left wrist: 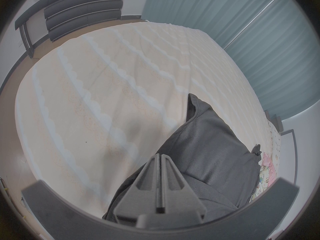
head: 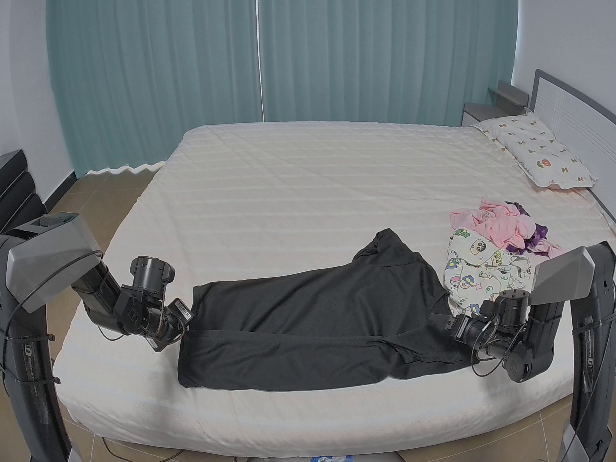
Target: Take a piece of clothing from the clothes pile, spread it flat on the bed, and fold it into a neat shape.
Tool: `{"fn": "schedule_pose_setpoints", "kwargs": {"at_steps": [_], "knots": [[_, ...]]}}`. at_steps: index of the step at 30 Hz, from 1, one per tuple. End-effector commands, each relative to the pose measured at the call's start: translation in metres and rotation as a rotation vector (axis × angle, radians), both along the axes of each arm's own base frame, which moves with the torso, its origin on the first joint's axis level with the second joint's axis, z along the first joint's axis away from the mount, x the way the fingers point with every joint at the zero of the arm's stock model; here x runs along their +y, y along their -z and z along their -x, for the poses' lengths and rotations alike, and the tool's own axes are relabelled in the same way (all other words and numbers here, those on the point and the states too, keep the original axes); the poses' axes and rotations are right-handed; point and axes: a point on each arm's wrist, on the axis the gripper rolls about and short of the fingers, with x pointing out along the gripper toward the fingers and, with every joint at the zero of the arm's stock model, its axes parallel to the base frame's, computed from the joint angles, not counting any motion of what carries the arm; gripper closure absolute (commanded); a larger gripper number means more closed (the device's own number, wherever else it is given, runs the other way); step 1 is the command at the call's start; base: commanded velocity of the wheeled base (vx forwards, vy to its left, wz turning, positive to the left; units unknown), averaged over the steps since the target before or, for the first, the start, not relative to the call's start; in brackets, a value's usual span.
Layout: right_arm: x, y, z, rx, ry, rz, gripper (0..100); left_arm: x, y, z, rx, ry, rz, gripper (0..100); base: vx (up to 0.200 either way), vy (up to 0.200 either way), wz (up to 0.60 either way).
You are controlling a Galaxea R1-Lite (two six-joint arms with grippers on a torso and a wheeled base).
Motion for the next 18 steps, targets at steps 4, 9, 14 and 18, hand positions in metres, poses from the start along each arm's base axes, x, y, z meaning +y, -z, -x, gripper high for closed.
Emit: {"fn": "schedule_pose_setpoints", "kwargs": {"at_steps": [4, 9, 14, 18], "knots": [[0.0, 0.008, -0.003, 0.009, -0.001, 0.001, 100, 0.0, 0.0, 0.0, 0.001, -0.001, 0.0, 100, 0.0, 0.0, 0.0], [-0.005, 0.007, -0.004, -0.004, 0.015, -0.003, 100, 0.0, 0.002, 0.0, 0.005, -0.002, 0.0, 100, 0.0, 0.0, 0.0], [-0.007, 0.0, -0.003, -0.033, 0.03, -0.011, 100, 0.0, 0.002, 0.0, 0.004, -0.003, 0.001, 100, 0.0, 0.0, 0.0], [-0.01, -0.007, 0.001, -0.059, 0.038, -0.014, 100, 0.002, 0.002, -0.001, 0.004, -0.008, 0.001, 100, 0.0, 0.0, 0.0]]}}
